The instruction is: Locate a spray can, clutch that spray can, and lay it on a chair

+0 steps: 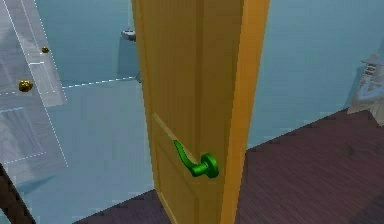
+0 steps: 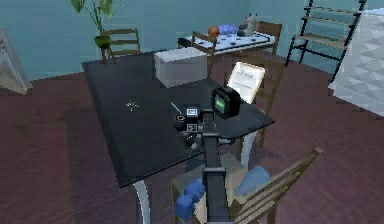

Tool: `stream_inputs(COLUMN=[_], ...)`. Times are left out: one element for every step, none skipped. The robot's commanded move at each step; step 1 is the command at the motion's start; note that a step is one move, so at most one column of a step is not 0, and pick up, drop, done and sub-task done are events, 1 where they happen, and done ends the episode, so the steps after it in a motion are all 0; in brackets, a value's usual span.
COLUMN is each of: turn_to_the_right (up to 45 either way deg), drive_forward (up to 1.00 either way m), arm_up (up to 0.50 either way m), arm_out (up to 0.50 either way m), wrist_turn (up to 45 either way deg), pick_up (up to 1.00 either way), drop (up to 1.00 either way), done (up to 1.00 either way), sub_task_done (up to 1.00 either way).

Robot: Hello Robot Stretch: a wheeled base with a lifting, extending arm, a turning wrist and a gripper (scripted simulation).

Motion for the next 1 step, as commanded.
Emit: stream_inputs(turn_to_the_right=[0.0], drive_forward=[0.00], arm_up=[0.00], arm_out=[0.00], wrist_turn=[0.0], pick_up=[0.00], drop=[0.00], done=[1.00], sub_task_done=[0.00])
